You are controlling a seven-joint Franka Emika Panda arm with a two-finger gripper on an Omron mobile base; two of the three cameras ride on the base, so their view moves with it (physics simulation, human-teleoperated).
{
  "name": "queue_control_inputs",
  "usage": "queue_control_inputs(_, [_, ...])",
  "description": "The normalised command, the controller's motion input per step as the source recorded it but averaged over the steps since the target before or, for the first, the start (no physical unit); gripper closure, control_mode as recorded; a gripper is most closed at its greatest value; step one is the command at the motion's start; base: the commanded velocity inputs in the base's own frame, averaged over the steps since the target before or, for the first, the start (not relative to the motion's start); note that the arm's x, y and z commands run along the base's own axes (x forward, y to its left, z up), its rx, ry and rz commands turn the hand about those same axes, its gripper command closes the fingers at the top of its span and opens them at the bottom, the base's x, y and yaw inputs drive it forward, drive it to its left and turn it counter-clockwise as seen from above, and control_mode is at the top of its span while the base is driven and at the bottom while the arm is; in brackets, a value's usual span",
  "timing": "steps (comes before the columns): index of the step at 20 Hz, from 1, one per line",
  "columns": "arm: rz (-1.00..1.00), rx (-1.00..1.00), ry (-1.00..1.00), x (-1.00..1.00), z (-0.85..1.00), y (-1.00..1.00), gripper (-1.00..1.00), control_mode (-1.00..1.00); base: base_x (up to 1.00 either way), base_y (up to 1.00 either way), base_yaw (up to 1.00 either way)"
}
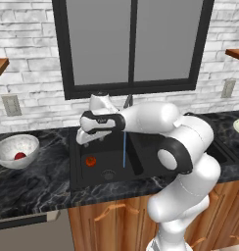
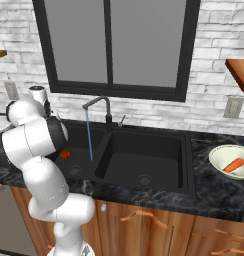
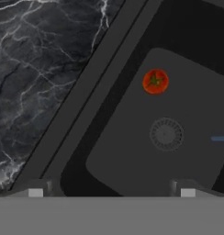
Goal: Pick the tomatos from the sink and place them in one bowl. Place the carrot in the other bowl. Then turn off the sink faucet.
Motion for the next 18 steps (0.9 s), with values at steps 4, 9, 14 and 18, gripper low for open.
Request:
queue_control_inputs(4, [0.2,-0.03,0.05,0.0,-0.14,-0.3,-1.0,-1.0,0.0,0.0,0.0])
queue_control_inputs(9, [0.17,-0.01,0.03,0.0,-0.26,-0.14,-1.0,-1.0,0.0,0.0,0.0])
queue_control_inputs(14, [0.1,0.0,0.0,0.0,-0.33,-0.04,-1.0,-1.0,0.0,0.0,0.0])
queue_control_inputs(18, [0.04,0.0,0.0,0.0,-0.28,-0.1,-1.0,-1.0,0.0,0.0,0.0])
